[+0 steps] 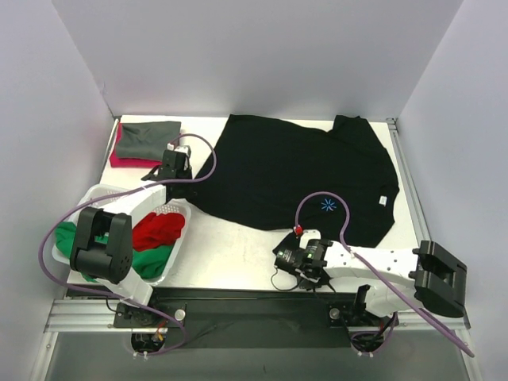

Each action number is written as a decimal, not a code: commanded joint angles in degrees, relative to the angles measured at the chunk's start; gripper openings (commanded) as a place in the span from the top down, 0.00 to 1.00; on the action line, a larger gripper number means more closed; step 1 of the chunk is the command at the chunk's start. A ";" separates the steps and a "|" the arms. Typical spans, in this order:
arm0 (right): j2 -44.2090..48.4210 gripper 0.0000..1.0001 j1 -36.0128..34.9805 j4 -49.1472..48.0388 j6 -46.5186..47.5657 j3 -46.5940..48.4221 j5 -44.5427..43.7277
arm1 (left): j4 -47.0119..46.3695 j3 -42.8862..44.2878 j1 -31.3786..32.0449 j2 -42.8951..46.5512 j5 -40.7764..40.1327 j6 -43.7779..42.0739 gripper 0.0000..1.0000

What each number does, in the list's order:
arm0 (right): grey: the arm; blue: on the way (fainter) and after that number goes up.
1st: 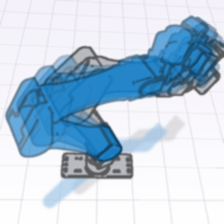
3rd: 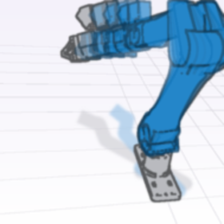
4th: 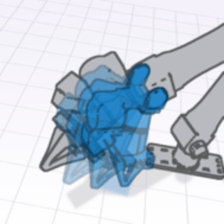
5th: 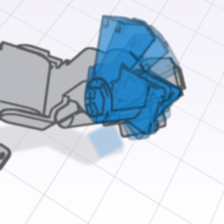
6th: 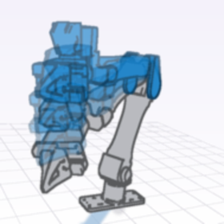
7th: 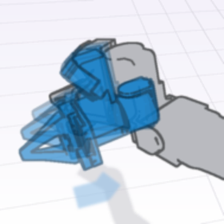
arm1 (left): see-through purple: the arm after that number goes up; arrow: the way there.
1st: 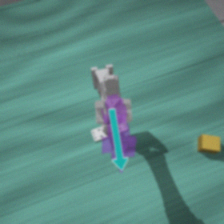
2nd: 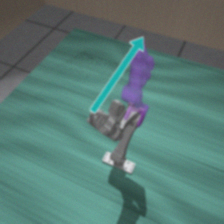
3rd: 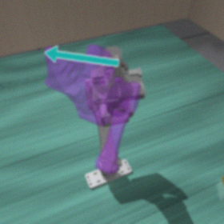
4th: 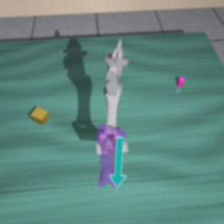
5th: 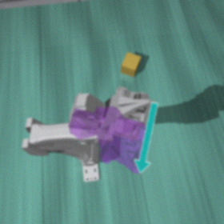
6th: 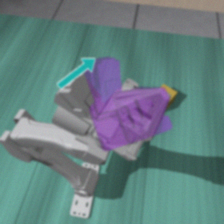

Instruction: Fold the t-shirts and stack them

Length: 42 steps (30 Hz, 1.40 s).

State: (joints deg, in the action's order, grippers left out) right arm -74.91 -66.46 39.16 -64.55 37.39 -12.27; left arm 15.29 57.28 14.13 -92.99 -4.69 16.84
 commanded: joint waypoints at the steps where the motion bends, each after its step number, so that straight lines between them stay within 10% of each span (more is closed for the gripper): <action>1: 2.84 1.00 -2.70 9.26 -4.61 2.78 -3.37 | 0.00 -0.67 -0.42 2.90 -0.59 -0.58 1.00; 23: 9.08 1.00 -14.41 24.47 -17.89 6.12 -9.87 | 2.64 -3.22 -1.03 9.67 -0.25 -0.76 1.00; 42: 17.00 1.00 19.49 13.94 11.98 13.68 -18.76 | 0.61 8.46 -2.26 -4.21 10.92 -0.32 1.00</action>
State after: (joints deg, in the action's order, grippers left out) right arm -57.45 -52.75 55.48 -61.17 49.54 -29.15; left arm 16.36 61.36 12.62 -95.66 3.99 16.93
